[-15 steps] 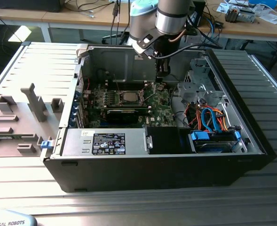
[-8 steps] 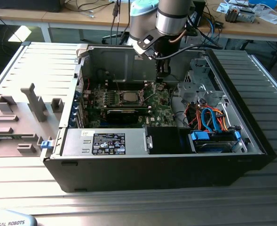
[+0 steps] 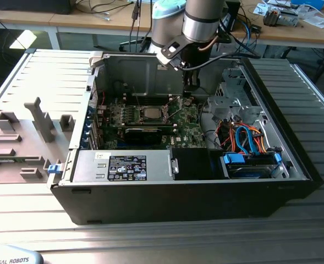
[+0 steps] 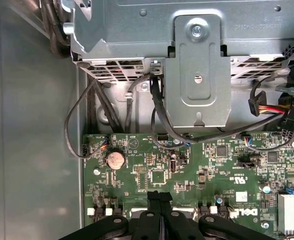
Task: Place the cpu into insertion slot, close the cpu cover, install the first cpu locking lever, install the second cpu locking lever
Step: 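Close the cpu cover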
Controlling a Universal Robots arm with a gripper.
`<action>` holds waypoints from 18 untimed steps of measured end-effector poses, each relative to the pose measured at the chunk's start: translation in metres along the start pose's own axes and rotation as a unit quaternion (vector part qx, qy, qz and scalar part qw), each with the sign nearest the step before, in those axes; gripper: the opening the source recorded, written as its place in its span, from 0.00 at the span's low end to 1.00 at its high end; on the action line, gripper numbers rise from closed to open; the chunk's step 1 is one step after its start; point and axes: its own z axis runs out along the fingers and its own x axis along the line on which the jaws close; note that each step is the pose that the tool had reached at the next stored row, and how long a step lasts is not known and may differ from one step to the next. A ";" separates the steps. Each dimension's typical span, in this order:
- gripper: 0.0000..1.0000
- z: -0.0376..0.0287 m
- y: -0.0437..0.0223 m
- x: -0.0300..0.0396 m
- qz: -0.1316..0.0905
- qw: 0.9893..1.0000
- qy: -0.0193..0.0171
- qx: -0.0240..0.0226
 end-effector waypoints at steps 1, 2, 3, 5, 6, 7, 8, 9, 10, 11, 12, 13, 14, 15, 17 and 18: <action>0.11 0.0003 0.0002 0.0000 0.000 1.000 0.000 0.000; 0.11 0.0007 0.0004 0.0000 0.000 1.000 0.000 0.000; 0.11 0.0010 0.0006 0.0000 0.000 1.000 0.000 0.000; 0.11 0.0018 0.0014 0.0002 0.000 1.000 0.000 0.000; 0.11 0.0023 0.0027 0.0004 0.000 1.000 0.000 0.000; 0.11 0.0026 0.0043 0.0005 -0.001 1.000 0.000 0.001; 0.11 0.0029 0.0058 0.0005 -0.003 1.000 0.000 0.002; 0.11 0.0031 0.0067 0.0005 -0.005 1.000 0.000 0.003; 0.11 0.0034 0.0076 0.0005 -0.009 1.000 0.000 0.006; 0.11 0.0037 0.0080 0.0006 -0.012 1.000 0.000 0.009; 0.11 0.0040 0.0083 0.0006 -0.016 1.000 0.000 0.012; 0.11 0.0042 0.0085 0.0006 -0.020 1.000 0.000 0.016; 0.11 0.0044 0.0088 0.0005 -0.024 1.000 0.000 0.020; 0.11 0.0046 0.0090 0.0005 -0.029 0.999 0.000 0.022; 0.11 0.0050 0.0097 0.0005 -0.042 0.999 -0.001 0.024; 0.11 0.0052 0.0100 0.0005 -0.049 0.999 -0.001 0.024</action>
